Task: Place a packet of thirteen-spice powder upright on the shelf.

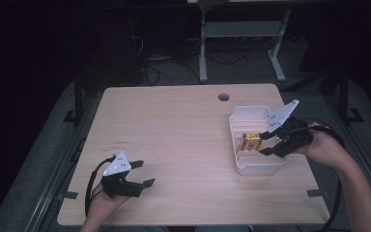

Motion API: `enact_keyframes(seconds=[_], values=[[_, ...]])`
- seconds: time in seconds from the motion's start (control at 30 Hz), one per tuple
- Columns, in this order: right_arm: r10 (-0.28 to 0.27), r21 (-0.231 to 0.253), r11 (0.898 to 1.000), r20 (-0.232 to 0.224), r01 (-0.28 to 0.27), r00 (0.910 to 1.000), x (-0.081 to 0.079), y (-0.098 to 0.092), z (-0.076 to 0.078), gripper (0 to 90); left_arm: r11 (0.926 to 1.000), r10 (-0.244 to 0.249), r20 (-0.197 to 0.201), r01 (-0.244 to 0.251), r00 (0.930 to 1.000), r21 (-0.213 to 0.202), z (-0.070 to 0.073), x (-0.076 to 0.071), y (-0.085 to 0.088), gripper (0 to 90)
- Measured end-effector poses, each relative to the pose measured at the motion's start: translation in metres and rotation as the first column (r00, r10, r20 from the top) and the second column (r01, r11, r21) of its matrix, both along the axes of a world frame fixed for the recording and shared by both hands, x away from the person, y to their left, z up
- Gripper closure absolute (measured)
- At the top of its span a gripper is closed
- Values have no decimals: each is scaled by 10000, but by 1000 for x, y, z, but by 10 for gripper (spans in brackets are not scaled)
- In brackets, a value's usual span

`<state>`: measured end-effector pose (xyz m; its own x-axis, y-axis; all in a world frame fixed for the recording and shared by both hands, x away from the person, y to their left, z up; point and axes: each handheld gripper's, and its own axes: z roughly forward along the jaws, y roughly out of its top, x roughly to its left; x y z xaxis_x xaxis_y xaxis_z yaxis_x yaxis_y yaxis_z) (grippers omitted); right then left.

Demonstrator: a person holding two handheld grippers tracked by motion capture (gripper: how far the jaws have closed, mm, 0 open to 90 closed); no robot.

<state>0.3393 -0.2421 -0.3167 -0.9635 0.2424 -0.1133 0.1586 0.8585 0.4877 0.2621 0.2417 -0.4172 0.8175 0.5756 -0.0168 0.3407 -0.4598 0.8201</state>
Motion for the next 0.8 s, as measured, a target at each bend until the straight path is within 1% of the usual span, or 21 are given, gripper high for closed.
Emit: enact_keyframes(seconds=[0.03,0.13,0.2,0.27,0.33,0.37,0.43,0.47,0.53,0.63,0.8], values=[[-60,117,9999,-4,60,10000,-5,-2,-1,449,10000,-1,5,1,10000,-14,0,0,0,237],[-62,184,9998,-5,62,10000,-9,-3,-3,444,10000,11,4,-11,10000,-23,0,0,1,236],[-128,311,9994,5,128,9999,-18,-4,-6,434,10000,7,-3,-7,10000,-27,1,0,1,236],[-147,319,9994,116,143,9998,-23,-4,-7,420,10000,6,-19,-6,10000,-35,0,0,0,235],[-205,357,9992,128,200,9997,-26,-4,-8,410,10000,-8,-17,8,10000,-36,0,0,0,235],[-167,477,9987,120,161,9998,-32,-3,-9,406,10000,-20,-14,20,10000,-30,0,0,0,235],[-183,516,9985,106,177,9998,-34,-2,-9,404,10000,-23,-18,23,10000,-22,0,0,0,235],[-140,597,9981,105,134,9998,-40,1,-11,399,10000,-24,-5,24,10000,-23,0,-1,-1,235],[-65,639,9979,116,58,9999,-42,2,-12,398,10000,-26,-9,26,10000,-33,0,-1,-1,234],[22,850,9964,14,-23,10000,-51,10,-17,376,10000,-21,-8,21,10000,-41,1,-1,0,233],[170,960,9953,-70,-163,9998,-57,19,-24,355,10000,-45,-4,45,10000,-11,1,-1,0,233]])
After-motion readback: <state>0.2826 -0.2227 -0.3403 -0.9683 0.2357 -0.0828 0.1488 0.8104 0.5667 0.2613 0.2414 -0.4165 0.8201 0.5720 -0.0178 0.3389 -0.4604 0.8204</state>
